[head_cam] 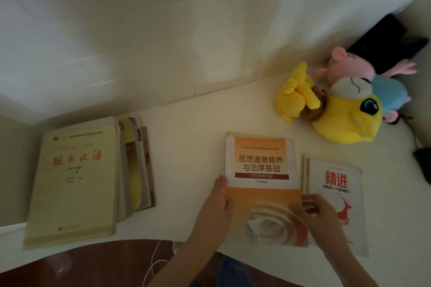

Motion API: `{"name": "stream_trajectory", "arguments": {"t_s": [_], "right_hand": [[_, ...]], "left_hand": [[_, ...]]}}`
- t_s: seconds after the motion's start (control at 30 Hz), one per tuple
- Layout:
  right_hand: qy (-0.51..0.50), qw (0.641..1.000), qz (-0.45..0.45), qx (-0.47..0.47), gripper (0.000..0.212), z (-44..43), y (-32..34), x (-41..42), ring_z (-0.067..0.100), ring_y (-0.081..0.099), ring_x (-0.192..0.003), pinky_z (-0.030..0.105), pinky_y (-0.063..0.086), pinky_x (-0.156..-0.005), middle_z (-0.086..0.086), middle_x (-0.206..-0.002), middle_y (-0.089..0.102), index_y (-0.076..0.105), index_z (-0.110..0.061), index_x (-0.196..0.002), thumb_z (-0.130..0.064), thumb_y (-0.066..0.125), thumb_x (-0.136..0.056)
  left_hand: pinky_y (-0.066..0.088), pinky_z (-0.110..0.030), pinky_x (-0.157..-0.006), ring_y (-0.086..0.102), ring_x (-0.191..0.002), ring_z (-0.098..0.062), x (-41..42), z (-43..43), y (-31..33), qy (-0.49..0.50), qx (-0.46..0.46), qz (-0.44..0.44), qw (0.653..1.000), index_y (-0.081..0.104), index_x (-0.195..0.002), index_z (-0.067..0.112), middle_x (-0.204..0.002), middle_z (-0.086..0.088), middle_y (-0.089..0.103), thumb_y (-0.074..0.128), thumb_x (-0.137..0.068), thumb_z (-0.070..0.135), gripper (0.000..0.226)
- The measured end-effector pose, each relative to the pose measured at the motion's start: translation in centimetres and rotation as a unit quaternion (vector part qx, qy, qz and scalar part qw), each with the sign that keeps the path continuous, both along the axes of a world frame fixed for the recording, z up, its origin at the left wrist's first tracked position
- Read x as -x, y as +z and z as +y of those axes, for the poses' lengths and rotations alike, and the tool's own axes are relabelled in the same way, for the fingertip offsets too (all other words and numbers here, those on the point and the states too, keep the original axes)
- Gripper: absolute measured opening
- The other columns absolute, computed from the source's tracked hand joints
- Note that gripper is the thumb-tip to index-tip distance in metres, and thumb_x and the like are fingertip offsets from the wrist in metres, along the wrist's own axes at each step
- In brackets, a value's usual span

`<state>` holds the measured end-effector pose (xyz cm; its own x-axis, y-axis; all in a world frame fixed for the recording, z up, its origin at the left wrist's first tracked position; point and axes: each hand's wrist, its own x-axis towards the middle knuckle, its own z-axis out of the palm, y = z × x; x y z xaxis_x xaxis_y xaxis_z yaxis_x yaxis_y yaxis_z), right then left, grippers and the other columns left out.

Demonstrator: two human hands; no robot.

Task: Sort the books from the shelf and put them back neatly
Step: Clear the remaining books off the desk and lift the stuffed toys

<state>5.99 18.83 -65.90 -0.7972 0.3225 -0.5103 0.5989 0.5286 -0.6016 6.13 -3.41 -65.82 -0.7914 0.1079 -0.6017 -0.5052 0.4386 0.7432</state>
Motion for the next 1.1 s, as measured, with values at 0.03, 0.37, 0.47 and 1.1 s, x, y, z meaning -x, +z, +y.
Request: {"name": "stream_trajectory", "arguments": {"t_s": [0.03, 0.37, 0.47, 1.1], "right_hand": [[0.014, 1.0, 0.003, -0.014, 0.016, 0.0, -0.1, 0.0, 0.012, 0.059, -0.078, 0.028, 0.046, -0.072, -0.008, -0.084, 0.062, 0.059, -0.011, -0.095, -0.015, 0.07, -0.085], [0.033, 0.997, -0.025, -0.059, 0.029, 0.0, -0.7, 0.1, 0.017, 0.061, -0.083, 0.033, 0.052, -0.077, -0.004, -0.09, 0.059, 0.055, -0.013, -0.105, -0.02, 0.072, -0.083], [0.029, 0.994, 0.015, -0.109, 0.05, -0.9, 0.0, 0.4, 0.027, 0.058, -0.102, 0.047, 0.05, -0.088, 0.005, -0.111, 0.057, 0.048, -0.01, -0.125, -0.015, 0.073, -0.081], [0.088, 0.911, -0.217, 0.34, 0.08, -30.3, -2.3, 6.2, 0.027, 0.036, -0.135, 0.035, 0.034, -0.109, 0.011, -0.151, 0.028, 0.022, -0.009, -0.15, -0.045, 0.06, -0.089]], "left_hand": [[0.019, -0.032, -0.119, 0.018, -0.145, -0.012, 0.1, 0.4, 0.0, -0.007, 0.001, -0.003, 1.0, -0.003, -0.152, 0.023, -0.16, 0.005, 0.009, 0.029, -0.104, 0.028, 0.058], [0.043, -0.008, -0.068, 0.051, -0.079, -0.001, 0.2, 1.0, -0.1, -0.04, 0.038, 0.002, 0.998, -0.017, -0.149, 0.022, -0.114, 0.008, 0.048, 0.032, -0.104, 0.019, 0.067], [0.036, -0.004, -0.086, 0.048, -0.106, 0.001, 0.3, 0.7, 0.4, -0.046, 0.012, -0.005, 0.999, -0.014, -0.149, 0.023, -0.145, 0.004, 0.036, 0.037, -0.103, 0.016, 0.069], [0.039, -0.044, -0.086, 0.053, -0.11, -0.045, 1.0, -27.3, 1.9, 0.298, 0.314, -0.002, 0.901, 0.042, -0.133, -0.005, -0.122, -0.028, 0.054, 0.041, -0.101, 0.031, 0.049]]}}
